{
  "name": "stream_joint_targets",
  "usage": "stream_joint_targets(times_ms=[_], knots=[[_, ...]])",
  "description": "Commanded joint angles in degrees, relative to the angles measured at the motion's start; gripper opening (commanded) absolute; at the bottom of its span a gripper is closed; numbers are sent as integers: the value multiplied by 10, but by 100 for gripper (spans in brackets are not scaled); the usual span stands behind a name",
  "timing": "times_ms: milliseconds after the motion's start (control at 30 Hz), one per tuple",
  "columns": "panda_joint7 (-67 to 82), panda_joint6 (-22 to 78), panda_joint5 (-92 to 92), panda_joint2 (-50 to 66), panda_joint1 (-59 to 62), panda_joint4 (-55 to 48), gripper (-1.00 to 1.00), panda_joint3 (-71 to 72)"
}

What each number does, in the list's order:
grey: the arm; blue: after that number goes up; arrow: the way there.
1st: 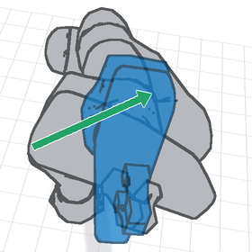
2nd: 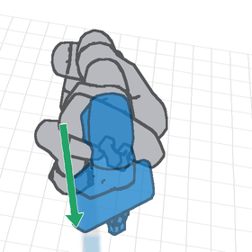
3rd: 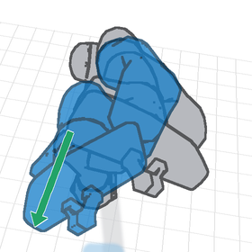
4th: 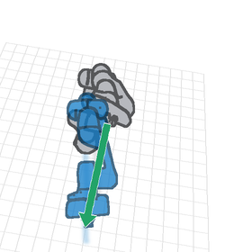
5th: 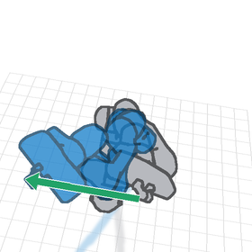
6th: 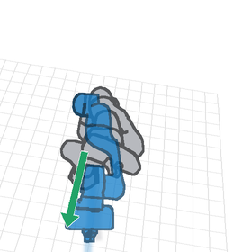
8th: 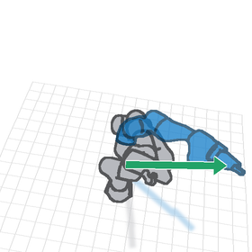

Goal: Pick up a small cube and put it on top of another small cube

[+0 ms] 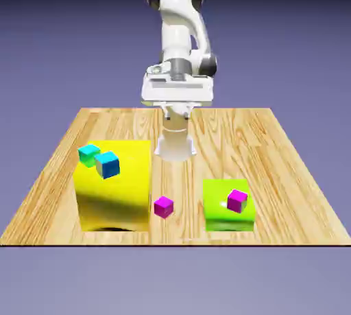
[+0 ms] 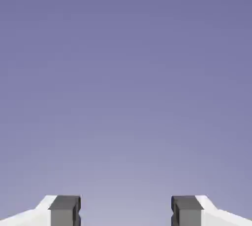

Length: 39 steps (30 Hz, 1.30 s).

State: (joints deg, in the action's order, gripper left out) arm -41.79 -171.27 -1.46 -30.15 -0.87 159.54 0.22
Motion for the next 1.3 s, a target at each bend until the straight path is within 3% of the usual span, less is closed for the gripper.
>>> stream_joint_targets(times_ms=[0,867,1000,1033,1267], knots=[[6,23,-12,21,-2,-12,0,2],[147,608,-327,560,-41,-325,0,49],[117,532,-370,611,-27,-298,0,24],[117,532,-370,611,-27,-298,-100,24],[155,655,-285,524,-85,-380,-100,14]])
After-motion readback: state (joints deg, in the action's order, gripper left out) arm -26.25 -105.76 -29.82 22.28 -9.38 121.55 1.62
